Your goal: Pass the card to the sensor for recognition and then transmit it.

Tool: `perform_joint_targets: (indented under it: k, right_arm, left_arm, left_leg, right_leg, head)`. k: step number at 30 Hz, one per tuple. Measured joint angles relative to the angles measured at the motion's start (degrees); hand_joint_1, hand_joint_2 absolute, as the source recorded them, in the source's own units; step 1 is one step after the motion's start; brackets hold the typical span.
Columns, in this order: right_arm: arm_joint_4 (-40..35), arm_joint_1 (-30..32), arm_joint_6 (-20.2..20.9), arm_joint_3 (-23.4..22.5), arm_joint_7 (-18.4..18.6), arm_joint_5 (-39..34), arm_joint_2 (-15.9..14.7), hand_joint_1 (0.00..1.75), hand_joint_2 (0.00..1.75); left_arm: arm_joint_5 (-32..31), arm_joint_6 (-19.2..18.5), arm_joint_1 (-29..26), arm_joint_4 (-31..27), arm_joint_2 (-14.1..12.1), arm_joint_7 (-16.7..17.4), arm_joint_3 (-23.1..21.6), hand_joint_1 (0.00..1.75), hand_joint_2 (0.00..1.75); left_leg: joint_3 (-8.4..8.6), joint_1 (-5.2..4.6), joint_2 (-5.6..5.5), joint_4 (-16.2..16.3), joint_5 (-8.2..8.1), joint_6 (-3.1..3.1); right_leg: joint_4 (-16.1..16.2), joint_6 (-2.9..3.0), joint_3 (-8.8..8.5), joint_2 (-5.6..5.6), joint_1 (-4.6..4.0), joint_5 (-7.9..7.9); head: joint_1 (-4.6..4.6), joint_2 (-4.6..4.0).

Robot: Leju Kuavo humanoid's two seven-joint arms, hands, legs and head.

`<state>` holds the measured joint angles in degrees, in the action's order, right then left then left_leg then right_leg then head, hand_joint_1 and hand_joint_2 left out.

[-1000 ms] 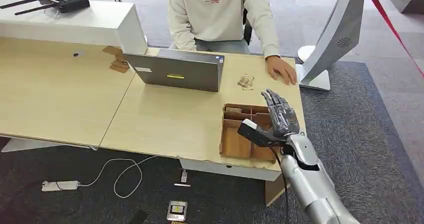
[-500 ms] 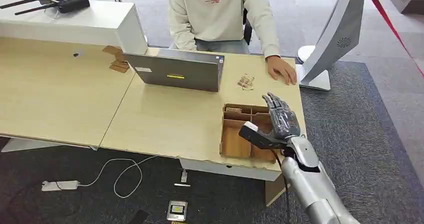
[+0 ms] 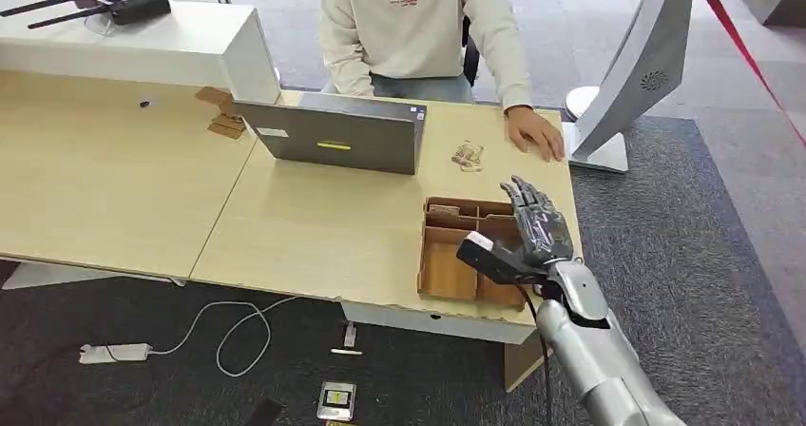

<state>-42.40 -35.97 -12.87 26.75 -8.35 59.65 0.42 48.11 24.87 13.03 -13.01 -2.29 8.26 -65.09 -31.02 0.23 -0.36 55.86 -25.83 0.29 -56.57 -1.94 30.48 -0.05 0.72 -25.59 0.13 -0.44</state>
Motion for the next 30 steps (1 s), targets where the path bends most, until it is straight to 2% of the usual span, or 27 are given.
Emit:
perform_joint_targets:
  k: [22, 26, 30]
  right_arm:
    - [0.4, -0.5, 1.4, 0.0, -0.3, -2.3, -0.6, 1.75, 1.75]
    - [-0.3, -0.1, 0.3, 0.0, 0.0, -2.2, -1.0, 1.75, 1.75]
    - [-1.8, -0.1, -3.6, -0.1, 0.0, -3.2, -1.2, 1.75, 1.75]
  left_arm:
    - [0.0, 1.9, 0.0, 0.0, 0.0, -1.8, 0.0, 0.00, 0.00]
    - [-0.2, 1.9, 0.0, 0.0, 0.0, -2.0, 0.0, 0.00, 0.00]
    - [-1.1, 1.9, 0.0, 0.0, 0.0, -2.3, 0.0, 0.00, 0.00]
  left_leg:
    - [0.01, 0.00, 0.00, 0.0, 0.00, 0.00]
    - [0.01, 0.00, 0.01, 0.0, 0.00, 0.00]
    - [0.00, -0.01, 0.02, 0.0, 0.00, 0.00]
  right_leg:
    - [0.0, 0.00, 0.01, 0.00, 0.00, 0.00]
    - [0.0, 0.00, 0.01, 0.00, 0.01, 0.00]
    - [0.0, 0.00, 0.01, 0.00, 0.01, 0.00]
  head:
    - [0.02, 0.00]
    - [0.02, 0.00]
    - [0.02, 0.00]
